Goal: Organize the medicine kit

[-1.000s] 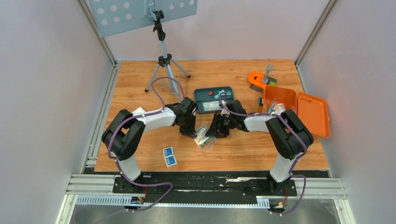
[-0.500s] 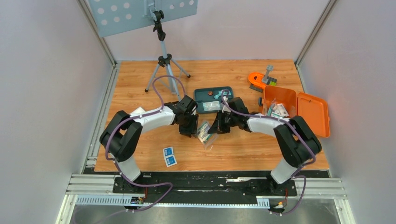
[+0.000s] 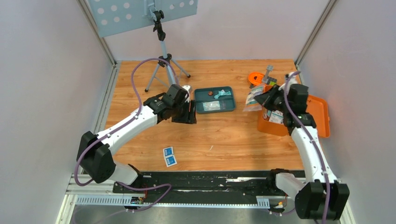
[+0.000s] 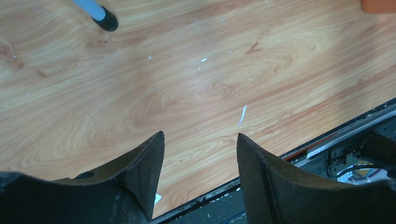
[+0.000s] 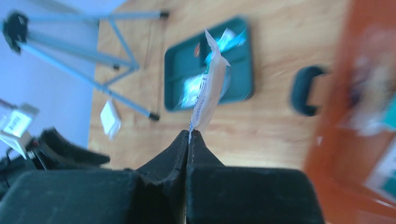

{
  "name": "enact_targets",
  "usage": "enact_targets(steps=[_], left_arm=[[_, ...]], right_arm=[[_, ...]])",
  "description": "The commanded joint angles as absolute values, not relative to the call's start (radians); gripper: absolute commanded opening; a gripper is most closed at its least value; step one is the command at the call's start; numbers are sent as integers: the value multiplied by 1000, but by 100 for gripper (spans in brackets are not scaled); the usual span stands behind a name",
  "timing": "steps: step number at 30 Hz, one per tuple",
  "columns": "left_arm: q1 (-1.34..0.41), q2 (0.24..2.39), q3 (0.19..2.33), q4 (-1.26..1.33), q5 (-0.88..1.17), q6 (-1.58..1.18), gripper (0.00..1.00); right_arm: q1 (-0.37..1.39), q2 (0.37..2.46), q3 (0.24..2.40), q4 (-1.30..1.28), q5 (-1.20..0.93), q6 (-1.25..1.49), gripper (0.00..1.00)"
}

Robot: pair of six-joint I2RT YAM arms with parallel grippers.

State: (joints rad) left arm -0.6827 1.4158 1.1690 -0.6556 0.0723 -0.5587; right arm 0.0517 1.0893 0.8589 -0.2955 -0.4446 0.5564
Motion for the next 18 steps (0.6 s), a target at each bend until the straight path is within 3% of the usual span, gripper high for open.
enact_targets(steps=[1,7,18], left_arm=[[-676,1416,1164,-703,45,-551,67],[-676,1393,1132,-720,18,-556,67],[-676,1397,1112,-720,18,-560,67]], right_arm=[[-118,1014,937,-363,-437,458,0],[-331,1075,932,-345,-549,456,0],[-429,1213,860,-275,-561,429,0]])
